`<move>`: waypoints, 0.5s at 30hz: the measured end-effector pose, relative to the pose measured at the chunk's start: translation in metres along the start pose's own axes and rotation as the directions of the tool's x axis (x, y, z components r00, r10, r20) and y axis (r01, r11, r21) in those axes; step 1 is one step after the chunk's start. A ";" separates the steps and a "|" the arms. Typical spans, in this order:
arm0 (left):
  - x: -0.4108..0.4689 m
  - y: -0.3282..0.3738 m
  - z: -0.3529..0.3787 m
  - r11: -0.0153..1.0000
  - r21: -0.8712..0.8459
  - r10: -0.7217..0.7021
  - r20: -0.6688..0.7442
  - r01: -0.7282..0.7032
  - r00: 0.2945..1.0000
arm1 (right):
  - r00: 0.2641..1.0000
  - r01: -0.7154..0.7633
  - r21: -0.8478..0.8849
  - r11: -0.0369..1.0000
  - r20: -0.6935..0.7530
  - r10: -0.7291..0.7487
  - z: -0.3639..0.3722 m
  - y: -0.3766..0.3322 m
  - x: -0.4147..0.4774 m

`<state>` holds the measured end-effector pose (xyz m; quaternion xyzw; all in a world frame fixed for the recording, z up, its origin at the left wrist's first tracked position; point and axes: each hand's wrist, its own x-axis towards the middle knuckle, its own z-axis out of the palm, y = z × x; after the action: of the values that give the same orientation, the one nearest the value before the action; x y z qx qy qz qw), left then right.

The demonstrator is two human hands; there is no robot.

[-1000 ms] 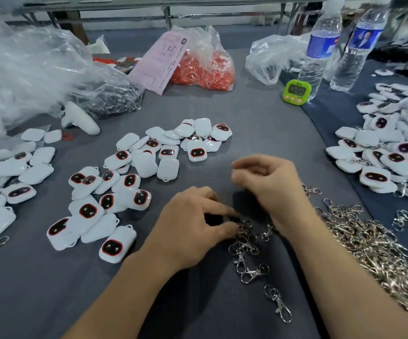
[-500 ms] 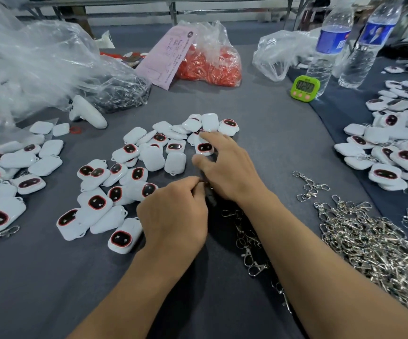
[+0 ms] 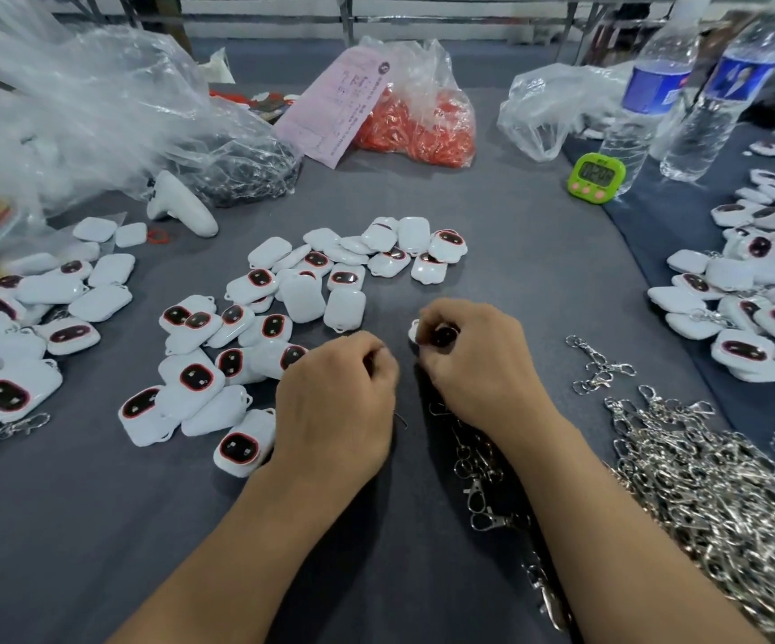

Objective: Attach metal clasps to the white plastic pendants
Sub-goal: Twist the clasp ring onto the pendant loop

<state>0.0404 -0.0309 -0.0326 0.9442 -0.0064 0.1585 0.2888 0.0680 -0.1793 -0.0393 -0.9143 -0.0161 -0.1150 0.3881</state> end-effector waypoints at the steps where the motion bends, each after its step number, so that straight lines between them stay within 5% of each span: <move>1: 0.000 0.000 0.000 0.999 -0.026 0.020 0.020 -0.020 1.000 | 1.000 -0.014 0.033 0.999 -0.006 0.014 -0.003 0.000 -0.006; 7: 0.000 -0.004 0.001 0.996 -0.085 0.044 0.054 -0.040 0.998 | 0.998 -0.057 0.096 0.994 -0.019 0.059 -0.021 0.004 -0.026; 15: 0.000 0.001 0.003 0.991 0.101 0.087 0.034 -0.090 0.996 | 0.989 -0.141 0.148 0.979 0.060 0.133 -0.022 0.005 -0.025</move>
<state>0.0407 -0.0335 -0.0344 0.9588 -0.0443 0.1570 0.2327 0.0399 -0.1969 -0.0334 -0.8835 0.0286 -0.0636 0.4632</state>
